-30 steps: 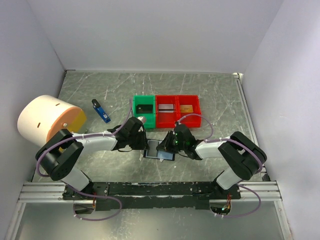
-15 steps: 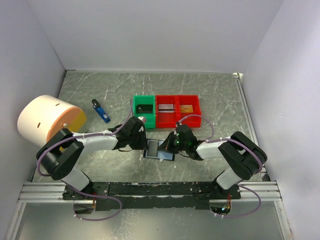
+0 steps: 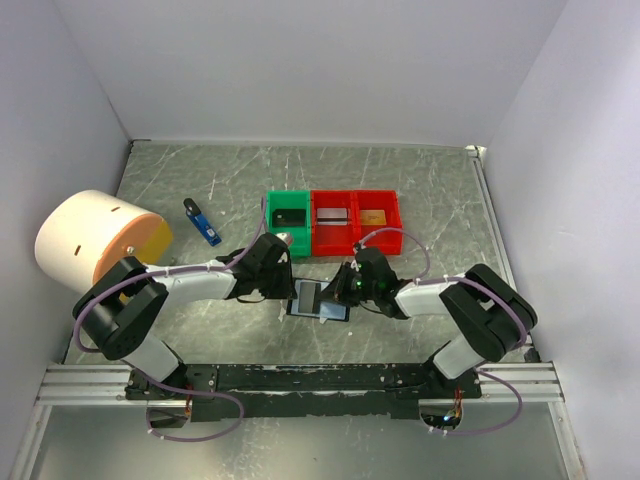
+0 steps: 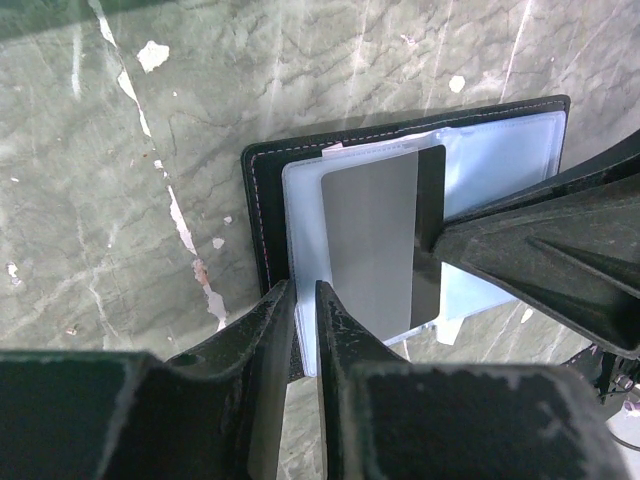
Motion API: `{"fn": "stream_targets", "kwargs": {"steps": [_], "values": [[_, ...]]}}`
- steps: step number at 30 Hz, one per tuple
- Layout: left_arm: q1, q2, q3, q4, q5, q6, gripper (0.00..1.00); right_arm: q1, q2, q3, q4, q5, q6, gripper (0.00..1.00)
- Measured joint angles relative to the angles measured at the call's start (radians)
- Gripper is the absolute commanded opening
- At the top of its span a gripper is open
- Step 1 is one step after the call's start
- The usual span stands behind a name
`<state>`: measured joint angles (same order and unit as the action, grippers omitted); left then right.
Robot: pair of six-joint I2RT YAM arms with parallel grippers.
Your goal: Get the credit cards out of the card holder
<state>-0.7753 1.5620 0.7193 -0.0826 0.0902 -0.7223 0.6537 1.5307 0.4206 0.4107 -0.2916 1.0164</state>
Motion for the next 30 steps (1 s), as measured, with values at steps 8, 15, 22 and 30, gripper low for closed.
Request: {"fn": "stream_targets", "kwargs": {"steps": [8, 15, 22, 30], "values": [[0.000, 0.000, 0.000, 0.000, 0.000, 0.003, 0.26, -0.005, 0.048, 0.000, 0.072, -0.040, 0.024, 0.18], [0.000, 0.000, 0.001, -0.002, -0.001, 0.009, 0.25, -0.005, 0.082, 0.000, 0.130, -0.060, 0.042, 0.11], [0.000, 0.005, 0.007, -0.008, -0.001, 0.009, 0.24, -0.005, 0.070, -0.023, 0.145, -0.050, 0.047, 0.00], [-0.001, 0.008, 0.012, -0.014, -0.005, 0.009, 0.23, -0.011, 0.016, -0.037, 0.096, -0.018, 0.023, 0.00]]}}
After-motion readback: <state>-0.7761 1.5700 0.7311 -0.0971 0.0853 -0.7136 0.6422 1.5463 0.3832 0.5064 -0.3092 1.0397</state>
